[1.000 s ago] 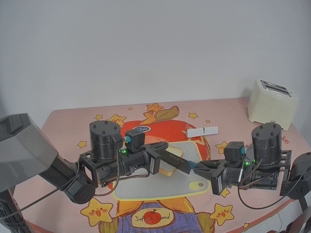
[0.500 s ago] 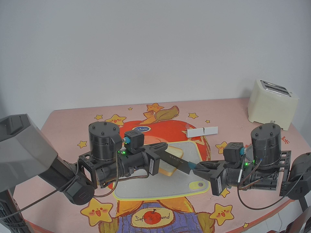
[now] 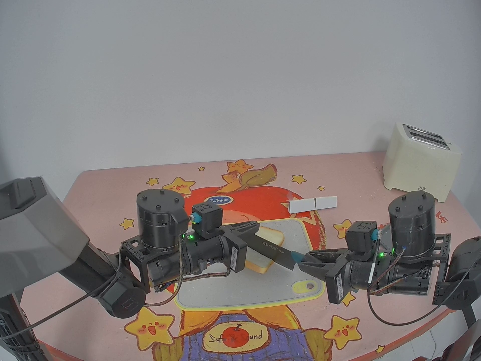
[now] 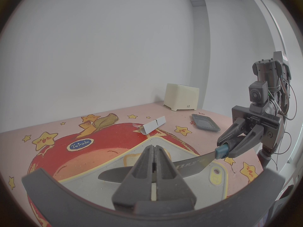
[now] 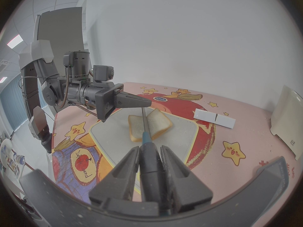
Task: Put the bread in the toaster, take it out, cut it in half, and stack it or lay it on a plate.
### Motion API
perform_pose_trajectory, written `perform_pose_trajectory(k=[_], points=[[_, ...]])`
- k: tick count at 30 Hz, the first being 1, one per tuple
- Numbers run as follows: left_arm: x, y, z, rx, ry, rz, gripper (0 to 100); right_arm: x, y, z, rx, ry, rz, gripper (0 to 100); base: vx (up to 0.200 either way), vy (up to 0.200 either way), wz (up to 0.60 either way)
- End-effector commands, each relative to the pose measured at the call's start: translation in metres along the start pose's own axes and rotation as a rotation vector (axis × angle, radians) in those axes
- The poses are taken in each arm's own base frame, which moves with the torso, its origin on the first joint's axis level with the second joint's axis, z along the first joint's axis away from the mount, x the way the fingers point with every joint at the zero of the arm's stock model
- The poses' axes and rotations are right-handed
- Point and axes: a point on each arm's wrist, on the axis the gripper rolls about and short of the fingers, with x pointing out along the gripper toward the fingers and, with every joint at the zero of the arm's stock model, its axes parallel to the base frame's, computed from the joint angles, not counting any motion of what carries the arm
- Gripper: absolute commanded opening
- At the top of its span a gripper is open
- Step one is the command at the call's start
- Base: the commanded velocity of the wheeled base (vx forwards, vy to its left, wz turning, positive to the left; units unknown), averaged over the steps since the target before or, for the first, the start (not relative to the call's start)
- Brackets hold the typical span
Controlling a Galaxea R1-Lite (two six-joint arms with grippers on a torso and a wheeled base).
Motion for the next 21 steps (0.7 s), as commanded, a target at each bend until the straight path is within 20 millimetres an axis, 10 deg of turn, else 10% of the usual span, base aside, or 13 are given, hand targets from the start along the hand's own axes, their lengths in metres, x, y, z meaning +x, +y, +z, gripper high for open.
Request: perform_pose_trajectory(k=[1, 21], points=[[0.0, 0.001, -0.009, -0.008, 0.034, 0.003, 0, 0.005, 0.0, -0.005, -0.001, 0.028, 0.0, 0, 0.0, 0.0, 0.0], [0.003, 0.0, 0.003, -0.001, -0.023, -0.003, 0, 0.001, -0.005, -0.003, 0.01, 0.013, -0.018, 0, 0.0, 0.0, 0.0]])
